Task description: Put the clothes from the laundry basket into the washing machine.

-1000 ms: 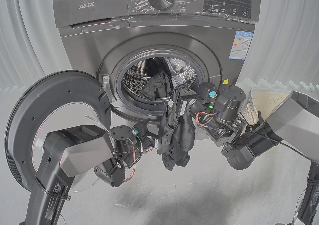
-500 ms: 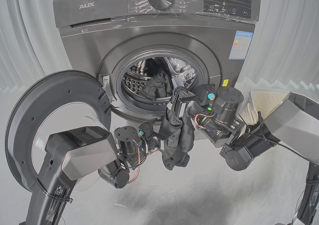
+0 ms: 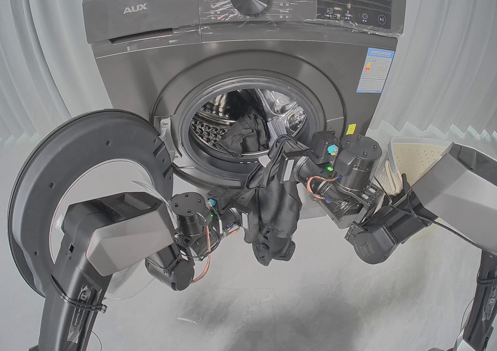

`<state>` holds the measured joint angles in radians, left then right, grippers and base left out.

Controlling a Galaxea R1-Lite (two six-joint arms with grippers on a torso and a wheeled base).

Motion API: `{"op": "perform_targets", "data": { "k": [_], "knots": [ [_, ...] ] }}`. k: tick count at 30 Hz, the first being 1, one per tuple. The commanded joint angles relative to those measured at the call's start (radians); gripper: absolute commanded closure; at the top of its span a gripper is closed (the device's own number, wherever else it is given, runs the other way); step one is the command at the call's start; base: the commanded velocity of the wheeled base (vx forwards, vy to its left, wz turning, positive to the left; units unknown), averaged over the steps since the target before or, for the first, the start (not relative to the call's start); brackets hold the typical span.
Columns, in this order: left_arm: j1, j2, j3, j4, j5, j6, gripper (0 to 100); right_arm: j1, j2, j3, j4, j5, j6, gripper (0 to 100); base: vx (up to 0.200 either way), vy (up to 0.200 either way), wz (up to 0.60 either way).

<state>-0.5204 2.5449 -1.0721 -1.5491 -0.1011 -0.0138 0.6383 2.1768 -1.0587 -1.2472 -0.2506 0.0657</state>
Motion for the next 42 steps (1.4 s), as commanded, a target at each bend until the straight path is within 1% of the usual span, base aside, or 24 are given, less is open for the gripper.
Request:
{"op": "perform_targets", "data": {
  "k": [1,2,4,7,8,12,17,18,20,21,22,23,27,28,30,31,34,35,37,38,39,42],
  "knots": [
    [0.023,-0.094,0.063,0.000,-0.002,0.002,100,-0.028,-0.002,0.011,-0.006,0.005,0.000,100,0.000,0.000,0.00],
    [0.039,-0.144,0.104,0.000,-0.011,0.002,100,-0.051,-0.002,0.032,-0.024,0.016,-0.001,100,0.000,0.000,0.00],
    [0.049,-0.186,0.139,0.000,-0.016,0.003,100,-0.069,0.000,0.055,-0.044,0.022,-0.001,100,0.000,0.000,0.00],
    [0.059,-0.281,0.215,0.000,-0.022,0.002,100,-0.109,0.001,0.111,-0.103,0.071,-0.001,100,0.000,0.000,0.00],
    [0.059,-0.298,0.228,0.000,-0.029,0.000,100,-0.117,0.001,0.121,-0.116,0.079,-0.001,100,0.000,0.000,0.00],
    [0.059,-0.334,0.274,0.000,-0.066,0.000,100,-0.132,0.001,0.144,-0.138,0.087,-0.001,100,0.000,0.000,0.00],
    [0.063,-0.337,0.278,0.000,-0.072,0.000,100,-0.131,-0.002,0.172,-0.172,0.099,0.000,100,0.000,0.000,0.00],
    [0.071,-0.341,0.274,0.000,-0.074,0.000,100,-0.129,-0.003,0.183,-0.186,0.111,0.000,100,0.000,0.000,0.00],
    [0.092,-0.361,0.273,0.000,-0.078,0.000,100,-0.127,-0.006,0.220,-0.241,0.162,0.006,100,0.000,0.000,0.00],
    [0.099,-0.368,0.276,0.000,-0.083,0.000,100,-0.127,-0.006,0.232,-0.264,0.179,0.009,100,0.000,0.000,0.00],
    [0.099,-0.368,0.276,0.000,-0.083,0.000,100,-0.127,-0.006,0.232,-0.264,0.179,0.009,100,0.000,0.000,0.00],
    [0.111,-0.403,0.288,0.000,-0.098,-0.003,100,-0.129,-0.008,0.278,-0.299,0.217,0.017,100,0.000,0.000,0.00],
    [0.120,-0.471,0.322,0.000,-0.104,-0.018,100,-0.126,-0.022,0.362,-0.301,0.281,0.049,100,0.000,0.000,0.00],
    [0.122,-0.494,0.347,0.000,-0.106,-0.020,100,-0.121,-0.026,0.391,-0.304,0.310,0.052,100,0.000,0.000,0.00],
    [0.122,-0.511,0.374,0.000,-0.108,-0.020,100,-0.117,-0.035,0.419,-0.305,0.321,0.052,100,0.000,0.000,0.00],
    [0.123,-0.529,0.411,0.000,-0.117,-0.018,100,-0.106,-0.052,0.444,-0.304,0.327,0.054,100,0.000,0.000,0.00],
    [0.135,-0.552,0.460,0.000,-0.138,-0.020,100,-0.083,-0.071,0.473,-0.302,0.349,0.054,100,0.000,0.000,0.00],
    [0.135,-0.552,0.460,0.000,-0.138,-0.020,100,-0.083,-0.071,0.473,-0.302,0.349,0.054,100,0.000,0.000,0.00],
    [0.149,-0.552,0.468,0.000,-0.140,-0.023,100,-0.089,-0.075,0.497,-0.301,0.367,0.039,100,0.000,0.000,0.00],
    [0.152,-0.549,0.465,0.000,-0.140,-0.018,100,-0.092,-0.077,0.503,-0.301,0.378,0.035,100,0.000,0.000,0.00],
    [0.161,-0.549,0.465,0.000,-0.138,-0.015,100,-0.098,-0.091,0.517,-0.304,0.421,0.023,100,0.000,0.000,0.00],
    [0.165,-0.551,0.465,0.000,-0.138,-0.025,100,-0.118,-0.124,0.536,-0.302,0.498,0.016,100,0.000,0.000,0.00]
  ]
}}
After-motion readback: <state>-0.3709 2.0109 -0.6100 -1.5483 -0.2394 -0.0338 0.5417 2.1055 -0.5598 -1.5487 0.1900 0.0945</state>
